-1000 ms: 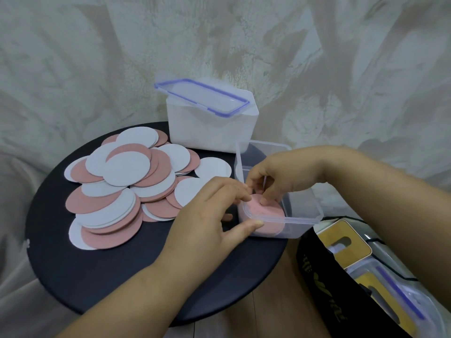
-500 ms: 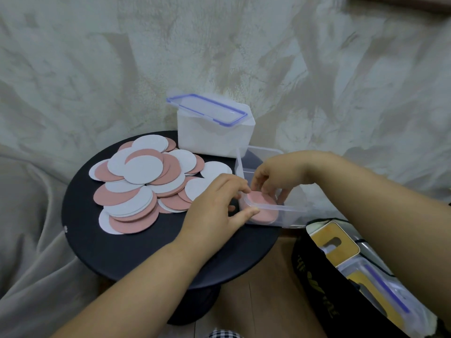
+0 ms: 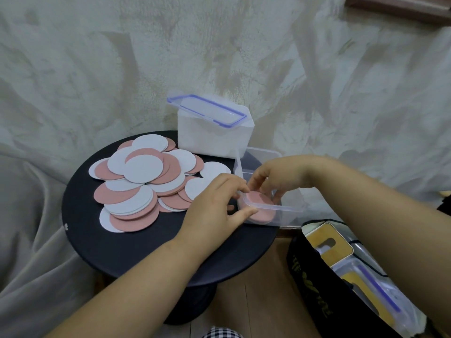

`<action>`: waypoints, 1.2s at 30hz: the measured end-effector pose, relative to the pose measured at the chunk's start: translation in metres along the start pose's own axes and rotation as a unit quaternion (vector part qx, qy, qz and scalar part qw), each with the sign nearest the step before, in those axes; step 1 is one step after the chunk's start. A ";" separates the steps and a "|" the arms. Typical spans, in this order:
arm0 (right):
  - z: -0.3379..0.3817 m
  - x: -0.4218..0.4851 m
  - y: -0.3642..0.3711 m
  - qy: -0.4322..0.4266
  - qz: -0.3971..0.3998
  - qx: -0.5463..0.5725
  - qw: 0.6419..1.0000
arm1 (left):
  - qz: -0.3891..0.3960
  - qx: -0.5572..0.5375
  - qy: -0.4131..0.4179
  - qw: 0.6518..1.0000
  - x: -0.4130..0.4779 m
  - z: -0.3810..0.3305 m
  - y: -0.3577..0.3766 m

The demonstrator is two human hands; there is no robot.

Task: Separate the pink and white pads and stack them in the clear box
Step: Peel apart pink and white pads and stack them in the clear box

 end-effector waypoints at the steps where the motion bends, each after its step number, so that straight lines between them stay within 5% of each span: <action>1: 0.001 0.000 0.001 -0.002 -0.002 -0.007 1.000 | 0.000 0.000 -0.001 1.000 0.000 0.000 0.000; 13: 0.006 -0.015 -0.008 -0.049 -0.086 -0.004 0.995 | 0.006 -0.007 -0.062 0.998 0.007 -0.008 -0.032; 19: 0.043 -0.035 -0.003 -0.149 -0.228 0.077 0.959 | -0.057 0.203 -0.069 0.975 0.004 0.019 -0.102; 25: 0.083 -0.019 0.052 -0.214 -0.224 0.009 0.951 | 0.051 0.334 -0.115 0.934 -0.028 0.044 -0.130; 31: 0.080 -0.007 0.110 -0.118 -0.258 -0.086 0.955 | 0.060 0.313 -0.058 0.946 -0.048 0.045 -0.127; 36: 0.073 -0.019 0.119 -0.172 -0.333 -0.043 0.926 | 0.040 0.290 -0.027 0.956 -0.048 0.040 -0.128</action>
Point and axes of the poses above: each hand's wrist, its own x-axis towards the middle knuckle, its own y-axis out of the palm, z = x × y, the point moved 1 cm from there along x, towards the middle knuckle, and after that the axes turned 13 degrees about -z, right-handed, at the moved point
